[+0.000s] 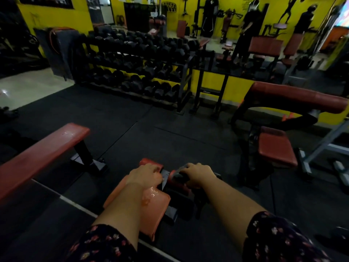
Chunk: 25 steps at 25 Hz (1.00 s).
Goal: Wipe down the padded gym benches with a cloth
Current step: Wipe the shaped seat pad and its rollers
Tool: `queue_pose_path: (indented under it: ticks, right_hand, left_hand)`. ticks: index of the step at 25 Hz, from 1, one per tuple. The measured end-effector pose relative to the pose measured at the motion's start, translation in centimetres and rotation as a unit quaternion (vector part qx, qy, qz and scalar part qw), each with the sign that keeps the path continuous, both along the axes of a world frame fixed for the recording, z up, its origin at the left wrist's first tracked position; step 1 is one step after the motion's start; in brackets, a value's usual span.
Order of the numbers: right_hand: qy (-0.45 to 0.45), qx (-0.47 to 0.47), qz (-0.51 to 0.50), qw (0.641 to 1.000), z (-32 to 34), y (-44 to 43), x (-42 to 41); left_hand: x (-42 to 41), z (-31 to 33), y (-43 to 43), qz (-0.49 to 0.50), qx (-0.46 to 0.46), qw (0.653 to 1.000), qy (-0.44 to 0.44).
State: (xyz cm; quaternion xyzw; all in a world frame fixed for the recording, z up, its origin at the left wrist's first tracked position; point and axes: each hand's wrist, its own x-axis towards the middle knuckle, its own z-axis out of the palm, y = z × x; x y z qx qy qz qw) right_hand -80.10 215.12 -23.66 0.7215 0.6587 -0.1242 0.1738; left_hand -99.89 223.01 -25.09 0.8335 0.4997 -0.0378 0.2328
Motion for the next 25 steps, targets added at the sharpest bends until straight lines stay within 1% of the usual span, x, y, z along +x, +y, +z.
queue_pose_path:
  ticks: [6,10,13,16,18,21,25]
  right_hand:
    - [0.010,0.020,-0.017,1.000,0.4,4.3,2.5]
    - [0.019,0.019,0.010,1.000,0.3,8.5,4.0]
    - [0.006,0.020,0.061,0.998,-0.1,12.4,5.6]
    - [0.008,0.029,0.104,0.994,-0.1,16.6,7.9]
    - [0.011,0.036,0.131,0.991,0.4,19.3,9.7]
    - [0.038,0.048,0.159,0.985,1.2,22.6,11.0]
    - [0.081,0.064,0.243,0.964,1.2,25.5,8.6]
  left_hand:
    - [1.7,0.4,3.8,-0.023,0.037,0.999,-0.007]
    - [2.8,-0.4,7.7,-0.022,0.042,0.998,0.035]
    - [4.2,-0.9,10.5,0.004,0.042,0.998,0.048]
    - [6.7,-0.4,12.9,0.045,0.054,0.997,0.023]
    - [8.2,-0.4,14.0,0.078,0.044,0.996,0.018]
    - [9.1,-0.4,14.7,0.127,0.039,0.990,0.040]
    - [8.4,-0.5,13.7,0.202,0.038,0.976,0.069]
